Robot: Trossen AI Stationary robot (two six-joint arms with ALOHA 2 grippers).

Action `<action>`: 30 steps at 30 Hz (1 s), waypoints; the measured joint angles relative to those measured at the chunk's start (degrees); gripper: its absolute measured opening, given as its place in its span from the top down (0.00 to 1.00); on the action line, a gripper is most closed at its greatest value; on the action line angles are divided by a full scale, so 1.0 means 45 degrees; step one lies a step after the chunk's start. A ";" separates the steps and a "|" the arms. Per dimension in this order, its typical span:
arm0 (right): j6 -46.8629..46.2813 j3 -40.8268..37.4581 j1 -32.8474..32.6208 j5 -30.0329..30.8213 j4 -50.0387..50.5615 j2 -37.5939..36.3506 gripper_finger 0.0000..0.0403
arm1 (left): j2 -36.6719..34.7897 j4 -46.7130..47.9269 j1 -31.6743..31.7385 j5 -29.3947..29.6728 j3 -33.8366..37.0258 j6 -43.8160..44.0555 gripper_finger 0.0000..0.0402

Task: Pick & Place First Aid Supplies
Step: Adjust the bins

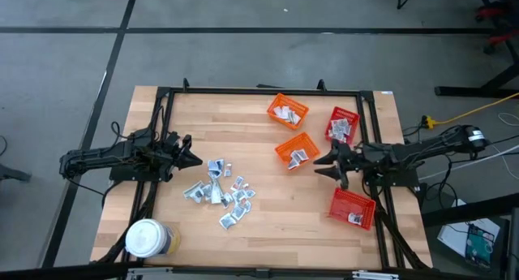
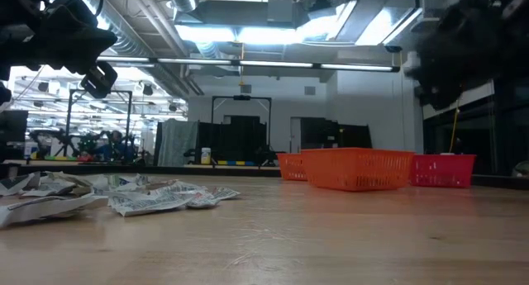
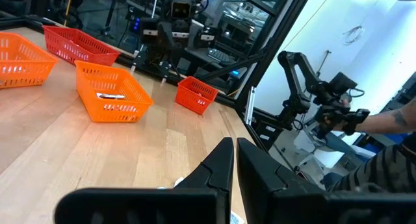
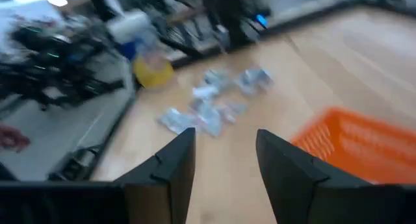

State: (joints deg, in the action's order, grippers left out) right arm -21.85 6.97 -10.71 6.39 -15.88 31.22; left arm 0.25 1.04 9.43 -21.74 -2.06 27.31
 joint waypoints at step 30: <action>0.2478 0.4408 0.4656 0.0117 0.8277 0.7565 0.60 | 0.0000 0.0000 -0.0001 0.0000 0.0003 0.0000 0.96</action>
State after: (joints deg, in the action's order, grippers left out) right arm -10.70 26.81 10.24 6.92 21.36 65.26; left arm 0.25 1.04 9.43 -21.74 -2.05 27.31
